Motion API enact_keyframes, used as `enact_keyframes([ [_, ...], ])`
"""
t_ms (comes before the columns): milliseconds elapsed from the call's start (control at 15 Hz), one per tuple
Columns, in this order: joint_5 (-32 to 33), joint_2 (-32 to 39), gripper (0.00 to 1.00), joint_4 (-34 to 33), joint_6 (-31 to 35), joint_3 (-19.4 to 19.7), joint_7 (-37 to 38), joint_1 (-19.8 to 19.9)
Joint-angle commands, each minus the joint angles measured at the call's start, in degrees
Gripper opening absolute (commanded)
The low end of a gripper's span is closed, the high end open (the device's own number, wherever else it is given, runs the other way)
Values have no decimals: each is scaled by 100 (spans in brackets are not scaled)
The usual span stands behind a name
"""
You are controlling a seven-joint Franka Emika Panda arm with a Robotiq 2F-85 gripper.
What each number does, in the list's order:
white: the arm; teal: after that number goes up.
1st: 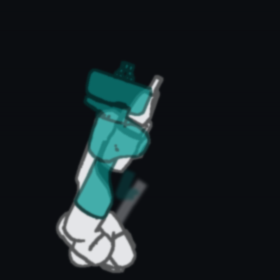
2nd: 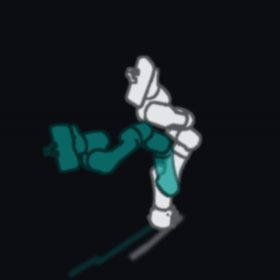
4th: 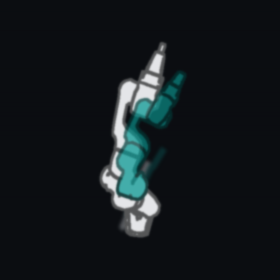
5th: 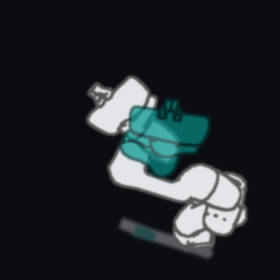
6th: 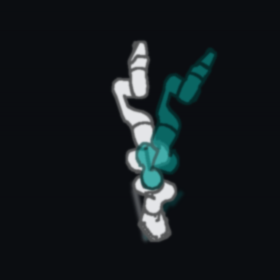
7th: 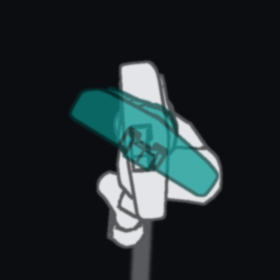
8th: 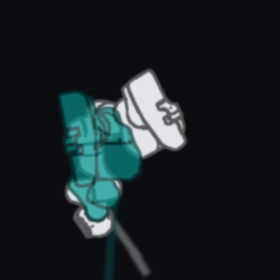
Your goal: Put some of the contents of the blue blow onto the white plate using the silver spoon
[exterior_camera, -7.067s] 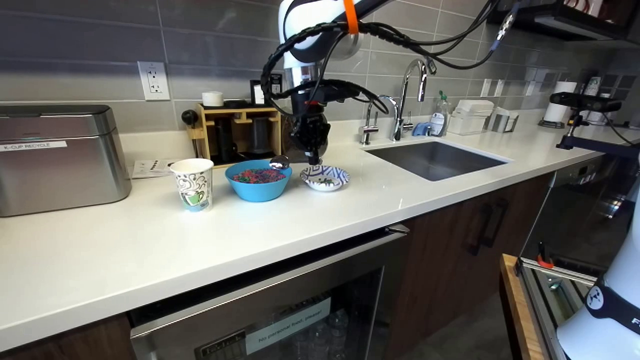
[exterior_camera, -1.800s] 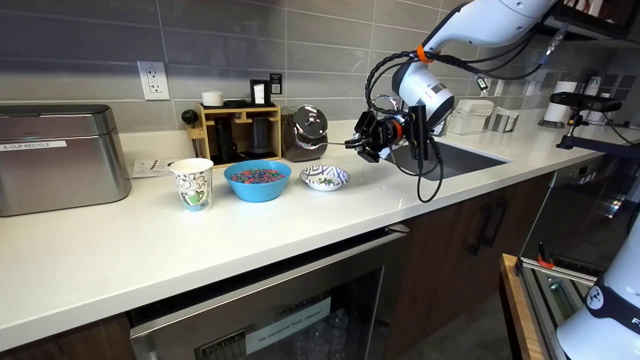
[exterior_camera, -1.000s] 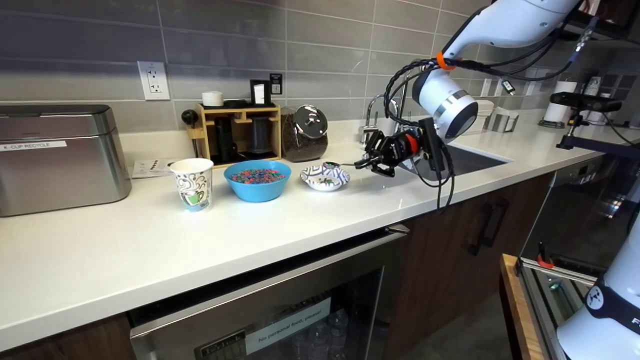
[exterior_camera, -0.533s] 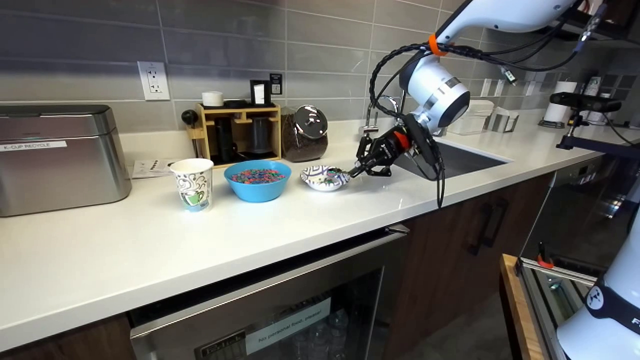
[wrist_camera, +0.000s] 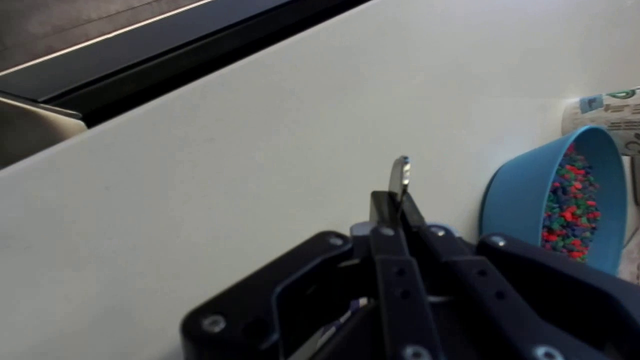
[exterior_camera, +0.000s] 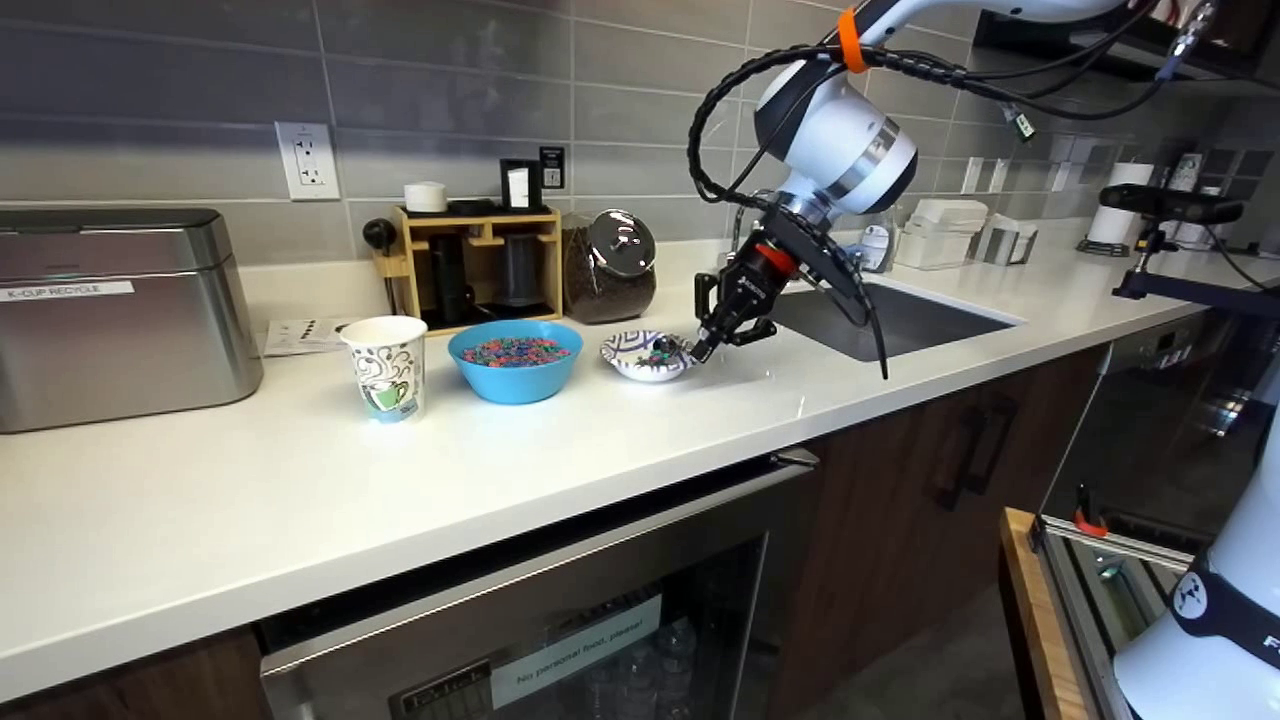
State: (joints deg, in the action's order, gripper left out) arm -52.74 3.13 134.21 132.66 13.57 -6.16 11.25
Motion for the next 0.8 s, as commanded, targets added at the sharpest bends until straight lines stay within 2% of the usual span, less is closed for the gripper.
enact_keyframes([
  [0, 1156, -237, 1, 133, 329, -135, 1012, -97],
  [267, 2378, -342, 1, 108, 319, -207, 1874, -106],
  [400, 2772, -433, 1, 106, 264, -242, 2097, -114],
  [600, 2549, -548, 1, 101, 280, -303, 1691, -121],
  [733, 1970, -557, 1, 86, 248, -301, 1139, -122],
])
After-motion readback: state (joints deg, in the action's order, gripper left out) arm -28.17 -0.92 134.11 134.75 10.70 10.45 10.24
